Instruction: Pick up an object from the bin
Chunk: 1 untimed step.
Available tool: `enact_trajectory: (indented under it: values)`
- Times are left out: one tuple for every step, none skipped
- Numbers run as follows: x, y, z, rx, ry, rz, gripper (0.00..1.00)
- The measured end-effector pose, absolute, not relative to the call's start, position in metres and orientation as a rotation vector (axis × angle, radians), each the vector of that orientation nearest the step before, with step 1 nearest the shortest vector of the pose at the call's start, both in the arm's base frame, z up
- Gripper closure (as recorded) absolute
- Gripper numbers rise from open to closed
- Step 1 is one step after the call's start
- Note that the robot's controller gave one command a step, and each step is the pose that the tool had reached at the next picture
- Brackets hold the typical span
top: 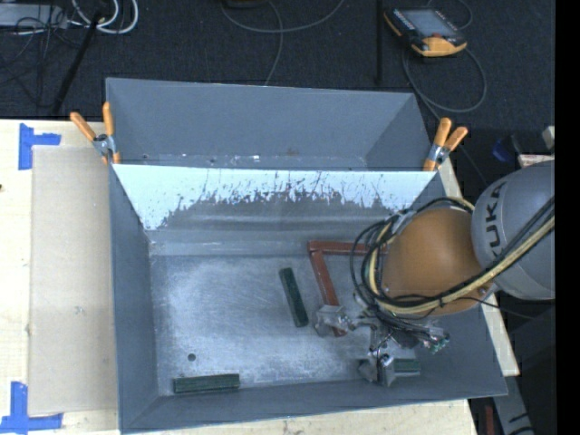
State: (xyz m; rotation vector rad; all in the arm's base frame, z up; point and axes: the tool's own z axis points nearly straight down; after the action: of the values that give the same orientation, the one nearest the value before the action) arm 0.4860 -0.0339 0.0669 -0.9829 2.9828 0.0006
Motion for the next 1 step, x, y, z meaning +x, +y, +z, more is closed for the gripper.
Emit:
enact_trajectory:
  values:
    - [0.5915,-0.057,0.117,-0.949,2.984,-0.005,0.0]
